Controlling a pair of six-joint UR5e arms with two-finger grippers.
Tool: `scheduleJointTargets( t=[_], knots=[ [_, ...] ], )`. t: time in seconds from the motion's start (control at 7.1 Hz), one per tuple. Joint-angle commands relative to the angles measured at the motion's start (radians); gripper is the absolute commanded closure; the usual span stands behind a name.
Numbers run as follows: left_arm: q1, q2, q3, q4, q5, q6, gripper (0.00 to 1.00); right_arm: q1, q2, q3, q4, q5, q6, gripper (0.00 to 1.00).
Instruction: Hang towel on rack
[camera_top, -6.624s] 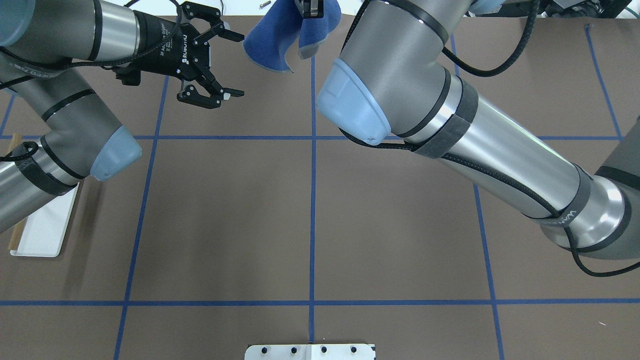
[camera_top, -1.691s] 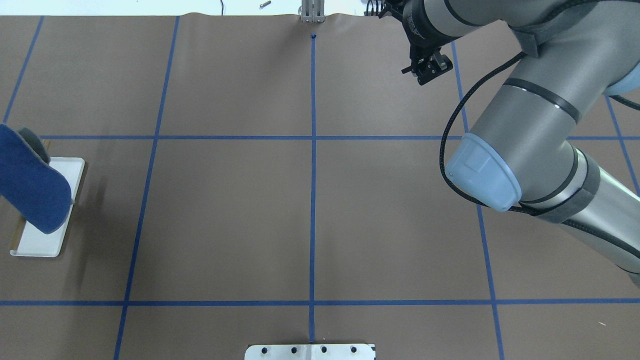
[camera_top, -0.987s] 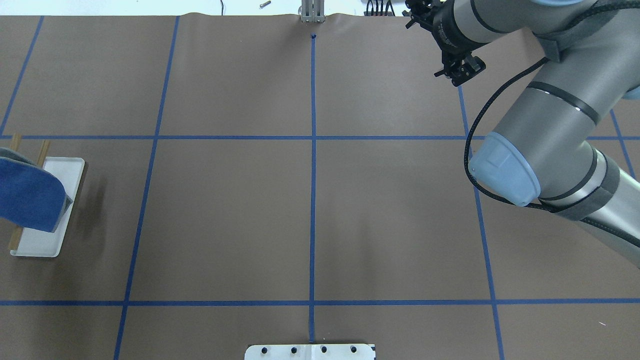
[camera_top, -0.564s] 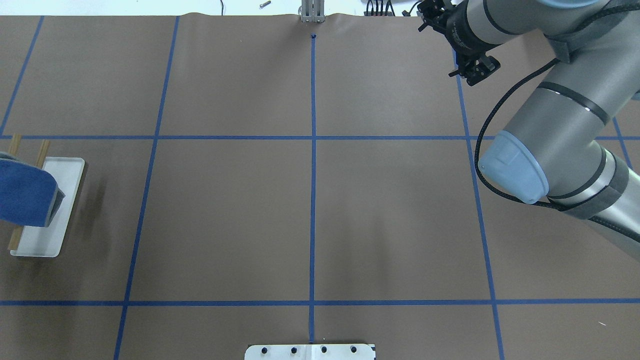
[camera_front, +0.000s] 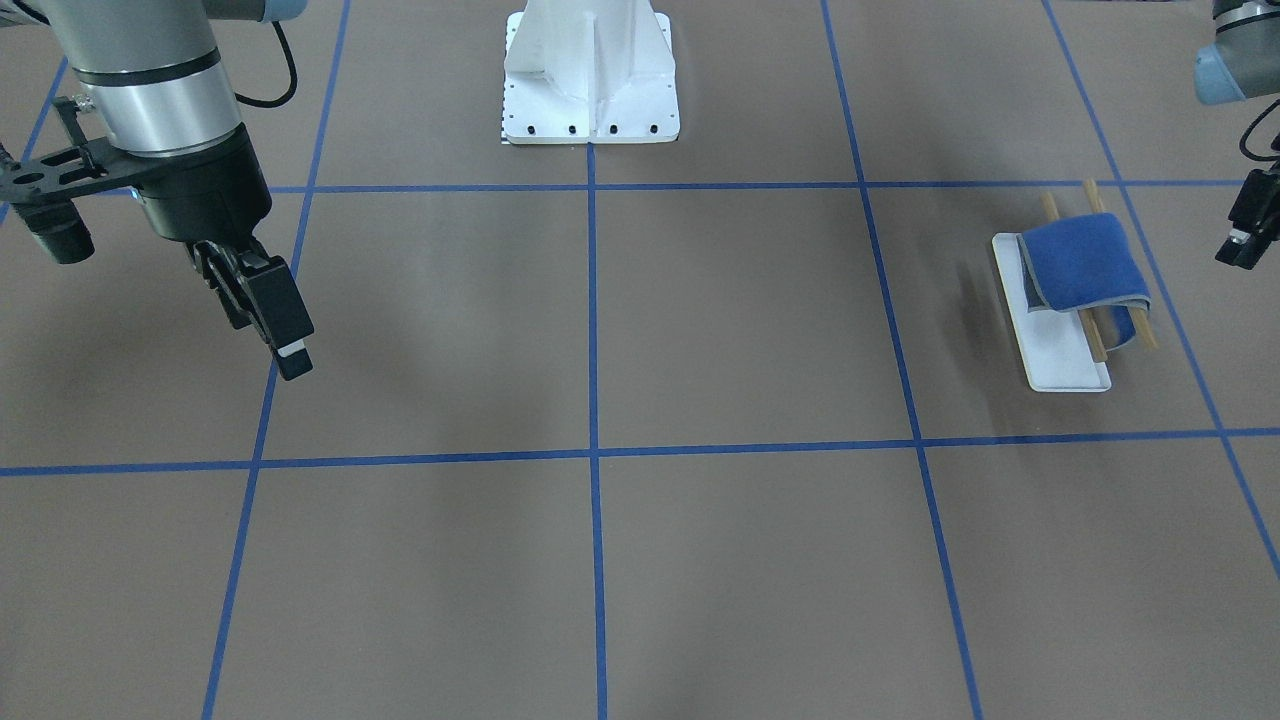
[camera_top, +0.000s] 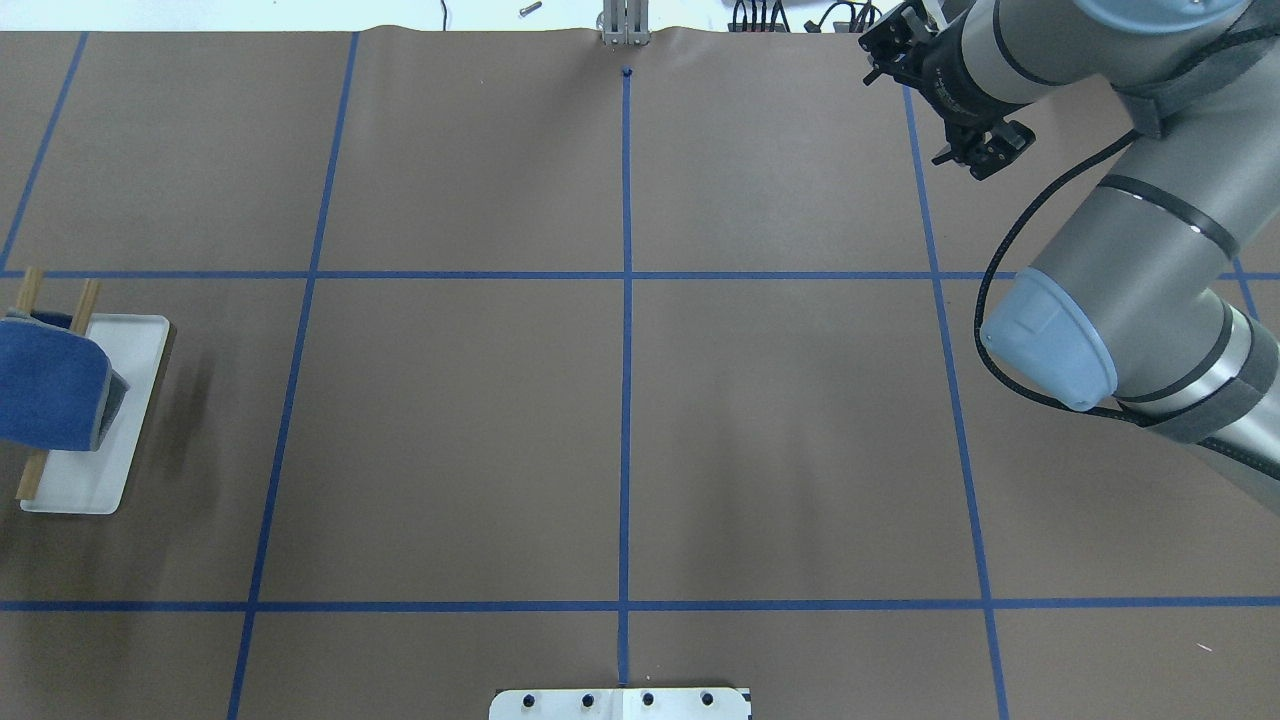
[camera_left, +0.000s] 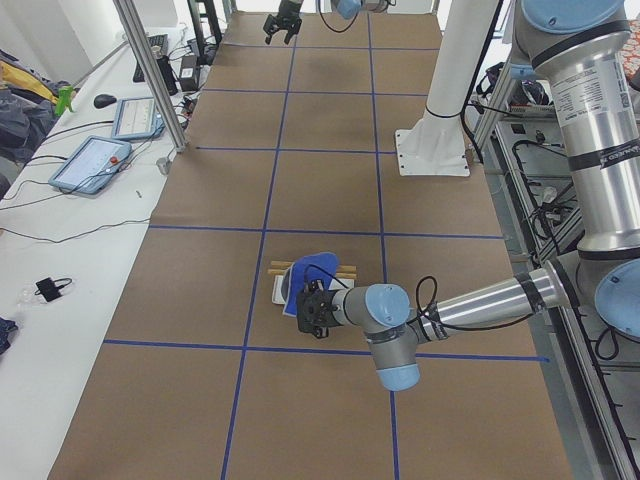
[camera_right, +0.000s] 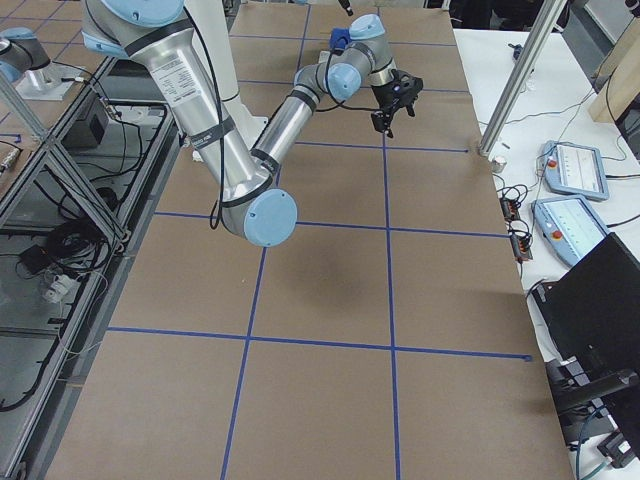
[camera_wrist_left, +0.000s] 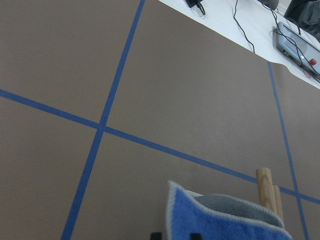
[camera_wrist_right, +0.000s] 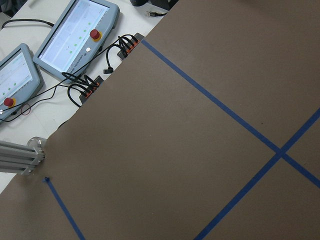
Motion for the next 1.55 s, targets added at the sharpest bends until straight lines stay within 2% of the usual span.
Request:
scheduleJointTargets(
  t=[0.0, 0.28, 0.56, 0.85, 0.99, 1.13, 1.41],
  knots=[
    [-0.048, 0.001, 0.011, -0.010, -0.003, 0.039, 0.02, 0.020, -0.014, 0.003, -0.004, 0.020, -0.052, 0.00],
    [-0.091, -0.002, 0.013, 0.027, 0.010, 0.243, 0.02, 0.056, -0.162, 0.068, -0.007, 0.067, -0.333, 0.00],
    [-0.122, -0.055, 0.010, 0.123, 0.009, 0.393, 0.02, 0.120, -0.290, 0.092, -0.004, 0.105, -0.651, 0.00],
    [-0.125, -0.098, 0.007, 0.253, 0.000, 0.539, 0.02, 0.302, -0.403, 0.081, -0.001, 0.283, -1.055, 0.00],
    [-0.125, -0.115, -0.001, 0.345, -0.007, 0.620, 0.02, 0.379, -0.460, 0.063, -0.003, 0.347, -1.288, 0.00],
    [-0.125, -0.144, -0.030, 0.492, -0.022, 0.683, 0.02, 0.443, -0.512, 0.029, -0.001, 0.404, -1.471, 0.00],
    [-0.189, -0.205, -0.125, 0.834, -0.142, 0.817, 0.02, 0.525, -0.597, 0.000, -0.001, 0.451, -1.734, 0.00]
  ],
)
